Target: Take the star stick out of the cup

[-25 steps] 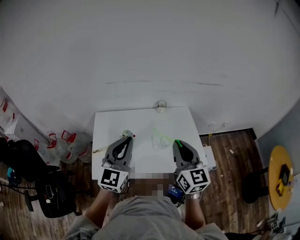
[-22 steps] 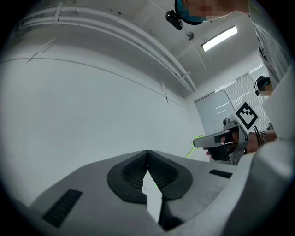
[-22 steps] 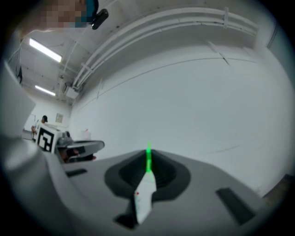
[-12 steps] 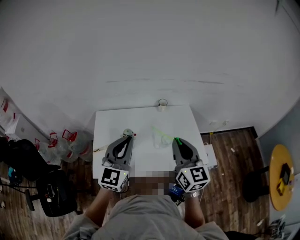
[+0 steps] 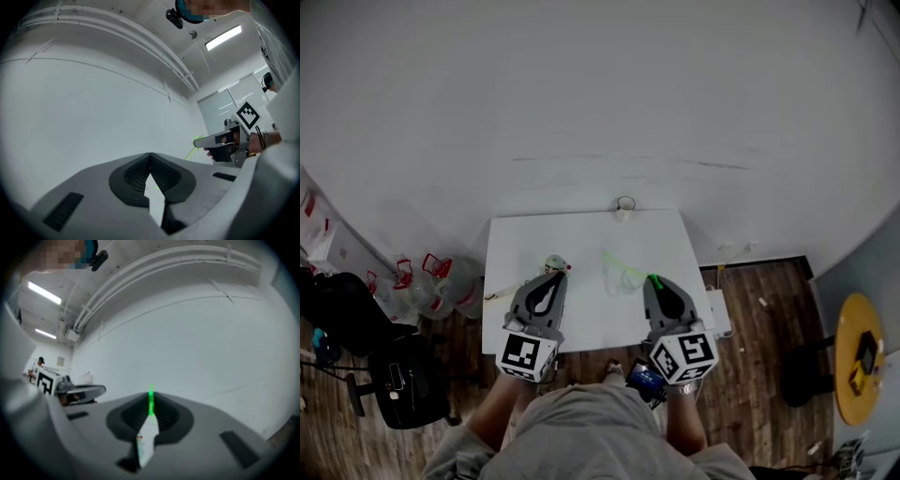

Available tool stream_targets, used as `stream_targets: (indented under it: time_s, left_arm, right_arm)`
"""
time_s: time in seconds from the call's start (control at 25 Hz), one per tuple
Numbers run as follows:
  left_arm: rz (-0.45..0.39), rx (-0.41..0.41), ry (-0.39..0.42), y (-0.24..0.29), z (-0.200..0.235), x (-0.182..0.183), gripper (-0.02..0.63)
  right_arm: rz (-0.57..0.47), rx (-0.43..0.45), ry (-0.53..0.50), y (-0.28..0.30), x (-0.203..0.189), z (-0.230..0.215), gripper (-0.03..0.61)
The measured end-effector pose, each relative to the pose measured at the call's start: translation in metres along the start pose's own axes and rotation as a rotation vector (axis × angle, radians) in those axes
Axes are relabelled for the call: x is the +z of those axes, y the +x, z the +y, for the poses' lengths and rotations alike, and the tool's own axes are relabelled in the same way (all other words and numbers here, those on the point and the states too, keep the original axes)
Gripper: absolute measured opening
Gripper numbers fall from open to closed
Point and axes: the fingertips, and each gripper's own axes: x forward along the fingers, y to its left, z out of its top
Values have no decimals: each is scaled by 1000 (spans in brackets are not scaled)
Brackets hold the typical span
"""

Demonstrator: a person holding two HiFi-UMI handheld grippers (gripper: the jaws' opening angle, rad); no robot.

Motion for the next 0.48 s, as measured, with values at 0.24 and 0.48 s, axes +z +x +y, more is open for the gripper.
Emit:
stream_targets:
  time_s: [0.24,0.48]
  left_arm:
    - [-13,-10,20,3,-2,1,32]
    - [4,-17,15,3,-5,-4,32]
  right_arm:
    - [-2,0,-8,1,2,-1,46]
    - [0,3,-5,1,0,1,46]
